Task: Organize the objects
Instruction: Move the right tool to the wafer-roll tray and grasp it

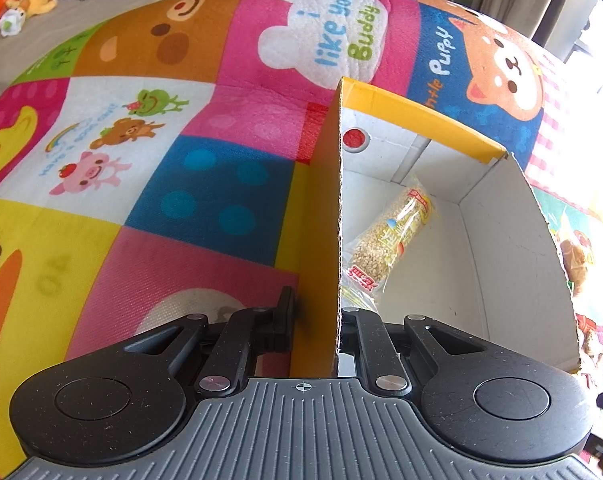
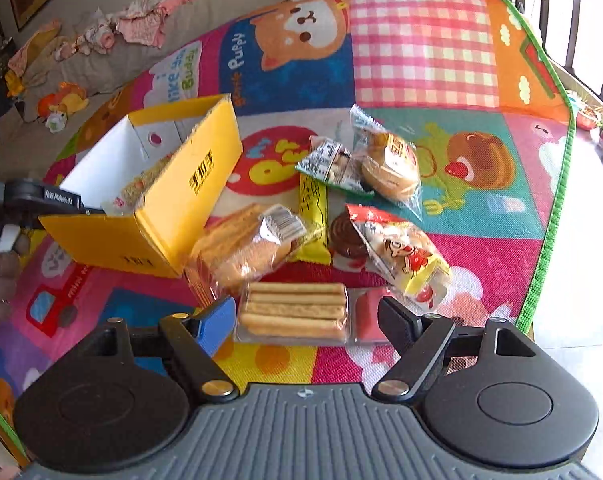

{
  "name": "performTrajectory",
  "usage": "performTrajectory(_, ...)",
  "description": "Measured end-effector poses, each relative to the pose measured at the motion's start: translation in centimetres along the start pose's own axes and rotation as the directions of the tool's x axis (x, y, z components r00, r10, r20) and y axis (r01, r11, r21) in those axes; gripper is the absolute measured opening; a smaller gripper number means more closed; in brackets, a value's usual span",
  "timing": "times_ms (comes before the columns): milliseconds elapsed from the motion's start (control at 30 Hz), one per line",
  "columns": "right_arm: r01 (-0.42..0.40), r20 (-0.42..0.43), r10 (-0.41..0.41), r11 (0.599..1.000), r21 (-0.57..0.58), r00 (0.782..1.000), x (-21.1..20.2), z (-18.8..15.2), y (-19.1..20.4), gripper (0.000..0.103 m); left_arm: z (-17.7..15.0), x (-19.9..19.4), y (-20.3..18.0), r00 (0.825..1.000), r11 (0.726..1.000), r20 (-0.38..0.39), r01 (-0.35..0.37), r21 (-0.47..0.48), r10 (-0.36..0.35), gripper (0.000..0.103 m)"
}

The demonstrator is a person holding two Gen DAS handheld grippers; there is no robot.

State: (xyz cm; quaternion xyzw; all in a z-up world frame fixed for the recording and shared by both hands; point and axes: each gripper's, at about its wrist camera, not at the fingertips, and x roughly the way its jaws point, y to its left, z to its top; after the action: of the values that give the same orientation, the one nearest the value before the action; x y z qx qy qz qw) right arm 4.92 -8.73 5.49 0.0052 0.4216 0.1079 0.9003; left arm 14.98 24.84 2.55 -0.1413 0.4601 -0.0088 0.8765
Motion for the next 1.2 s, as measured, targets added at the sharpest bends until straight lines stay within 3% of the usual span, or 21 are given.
performTrajectory(167, 0.022, 0.025, -0.021, 0.999, -0.048, 0.999, 0.2, -0.9, 1.6, 0.080, 0.0, 0.0, 0.0, 1.000, 1.000, 0.000, 0.000, 0.001, 0.000, 0.014)
performTrajectory(300, 0.110, 0.112, -0.100, 0.991, -0.081, 0.989, 0.1, 0.2, 2.4, 0.080, 0.0, 0.0, 0.0, 1.000, 1.000, 0.001, 0.001, -0.001, -0.001, 0.014)
performTrajectory(367, 0.131, 0.113, -0.124, 0.990, -0.059, 0.986, 0.8, 1.0, 2.3, 0.077, 0.0, 0.0, -0.1, 1.000, 1.000, 0.001, 0.000, -0.001, 0.000, 0.014)
performTrajectory(533, 0.194, 0.084, -0.189, 0.980, -0.048, 0.978, 3.5, 1.7, 3.0, 0.047, 0.1, 0.0, 0.0, 1.000, 1.000, -0.004, 0.002, -0.002, -0.002, 0.014)
performTrajectory(667, 0.189, 0.094, -0.175, 0.968, -0.164, 0.980, 2.7, 0.2, 4.3, 0.044, 0.1, 0.0, 0.1, 1.000, 1.000, -0.005, 0.006, -0.002, -0.006, 0.014)
performTrajectory(800, 0.210, 0.087, -0.193, 0.934, -0.288, 0.977, 0.9, -2.4, 4.7, 0.044, 0.1, 0.1, 0.1, 1.000, 1.000, -0.005, 0.004, 0.000, -0.004, 0.014)
performTrajectory(933, 0.351, 0.135, -0.324, 0.857, -0.378, 0.937, -0.8, -4.9, 4.4, 0.047, 0.1, 0.1, 0.0, 1.000, 1.000, -0.003, 0.005, 0.001, -0.005, 0.014)
performTrajectory(967, 0.349, 0.136, -0.322, 0.863, -0.365, 0.937, -1.4, -5.1, 4.1, 0.049, 0.1, 0.1, 0.0, 1.000, 1.000, -0.003, 0.005, 0.001, -0.005, 0.014)
performTrajectory(1033, 0.307, 0.126, -0.281, 0.907, -0.289, 0.951, -2.9, -4.9, 3.0, 0.065, 0.1, 0.1, 0.0, 1.000, 1.000, -0.002, 0.003, -0.001, -0.003, 0.014)
performTrajectory(1133, 0.207, 0.098, -0.197, 0.973, -0.103, 0.975, -4.0, -4.2, 1.1, 0.069, 0.0, 0.1, 0.0, 1.000, 1.000, -0.002, 0.003, 0.003, -0.003, 0.014)
performTrajectory(1200, 0.133, 0.054, -0.134, 0.991, 0.014, 0.990, -3.2, -3.8, -0.1, 0.069, 0.0, 0.1, 0.0, 1.000, 1.000, -0.002, 0.004, 0.002, -0.004, 0.014)
